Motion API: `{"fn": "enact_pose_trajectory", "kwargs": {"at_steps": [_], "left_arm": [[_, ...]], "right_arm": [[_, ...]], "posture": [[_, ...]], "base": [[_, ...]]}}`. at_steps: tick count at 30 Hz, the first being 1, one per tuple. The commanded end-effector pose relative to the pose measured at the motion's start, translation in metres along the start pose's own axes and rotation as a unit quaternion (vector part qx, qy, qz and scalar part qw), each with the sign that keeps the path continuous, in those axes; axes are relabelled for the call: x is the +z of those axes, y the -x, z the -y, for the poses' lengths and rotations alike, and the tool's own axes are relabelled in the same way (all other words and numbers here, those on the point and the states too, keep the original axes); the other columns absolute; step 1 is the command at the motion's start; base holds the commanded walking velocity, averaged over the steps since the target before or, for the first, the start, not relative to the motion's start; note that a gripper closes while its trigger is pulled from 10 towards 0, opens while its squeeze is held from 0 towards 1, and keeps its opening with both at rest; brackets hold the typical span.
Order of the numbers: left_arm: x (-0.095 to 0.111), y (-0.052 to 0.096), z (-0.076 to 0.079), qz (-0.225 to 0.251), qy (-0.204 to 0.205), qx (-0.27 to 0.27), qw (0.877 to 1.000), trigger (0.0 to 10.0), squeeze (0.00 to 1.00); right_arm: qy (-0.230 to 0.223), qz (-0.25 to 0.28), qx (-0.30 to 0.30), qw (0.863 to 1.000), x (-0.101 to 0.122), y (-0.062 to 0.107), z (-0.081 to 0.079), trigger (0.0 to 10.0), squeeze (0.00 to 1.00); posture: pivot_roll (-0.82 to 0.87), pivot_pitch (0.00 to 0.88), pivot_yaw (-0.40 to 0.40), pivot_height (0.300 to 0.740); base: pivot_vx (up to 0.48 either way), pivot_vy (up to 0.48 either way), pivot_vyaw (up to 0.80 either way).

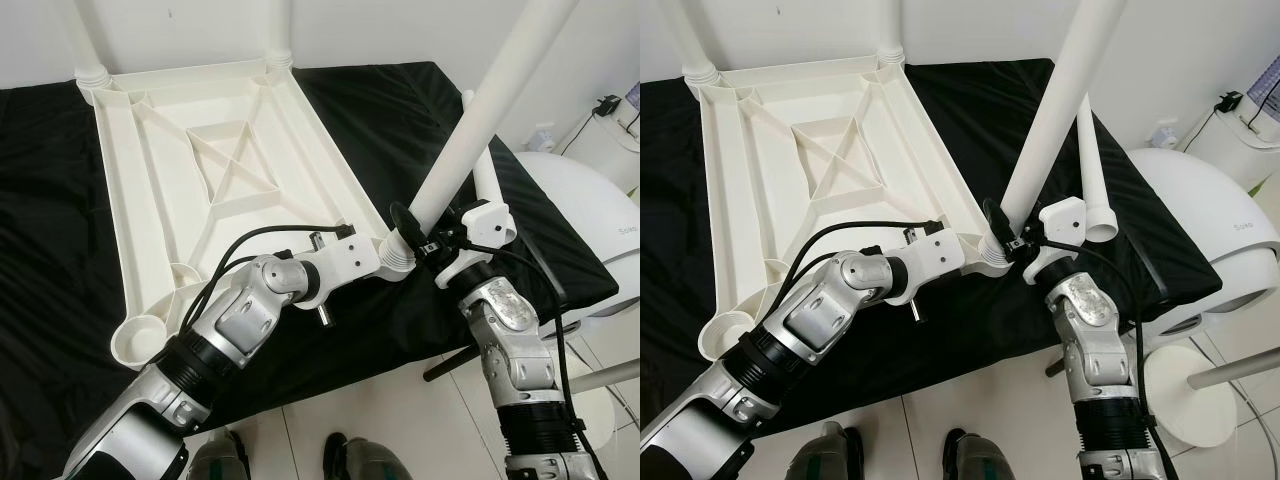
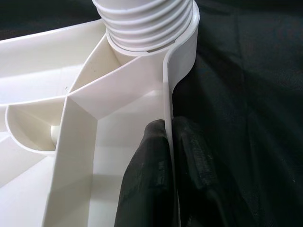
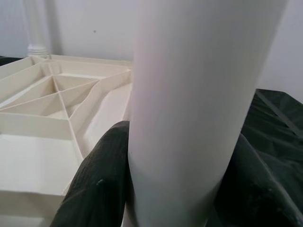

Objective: Building children table

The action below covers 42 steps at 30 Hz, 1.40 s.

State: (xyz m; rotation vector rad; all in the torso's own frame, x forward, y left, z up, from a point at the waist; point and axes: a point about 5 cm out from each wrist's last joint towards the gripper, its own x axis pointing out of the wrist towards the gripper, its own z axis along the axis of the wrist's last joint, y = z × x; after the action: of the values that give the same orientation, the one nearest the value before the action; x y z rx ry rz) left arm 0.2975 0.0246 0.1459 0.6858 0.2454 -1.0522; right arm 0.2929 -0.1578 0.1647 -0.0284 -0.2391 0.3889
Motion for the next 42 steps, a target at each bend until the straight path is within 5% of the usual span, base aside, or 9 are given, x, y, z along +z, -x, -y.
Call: {"fn": "enact_pose_trajectory", "kwargs": {"at_steps": [1, 28, 42], "left_arm": [[-0.018, 0.0, -0.001, -0.047, 0.01, 0.017, 0.999, 10.0, 0.0], [-0.018, 0.001, 0.0, -0.047, 0.011, 0.016, 0.999, 10.0, 0.0], [-0.017, 0.002, 0.001, -0.048, 0.011, 0.015, 0.999, 10.0, 0.0]], "right_arm": [[0.006, -0.075, -0.042, 0.996, -0.025, 0.01, 0.008, 10.0, 0.0], [0.016, -0.039, -0.145, 0.989, -0.016, 0.007, -0.008, 10.0, 0.0], [0.032, -0.025, -0.244, 0.969, -0.013, 0.009, -0.012, 10.0, 0.0]], "posture": [[0.0, 0.121, -0.054, 0.74], [0.0, 0.132, -0.053, 0.74], [0.01, 0.141, -0.051, 0.74]], "base": [[0.0, 0.0, 0.0], [0.0, 0.0, 0.0], [0.0, 0.0, 0.0]]}}
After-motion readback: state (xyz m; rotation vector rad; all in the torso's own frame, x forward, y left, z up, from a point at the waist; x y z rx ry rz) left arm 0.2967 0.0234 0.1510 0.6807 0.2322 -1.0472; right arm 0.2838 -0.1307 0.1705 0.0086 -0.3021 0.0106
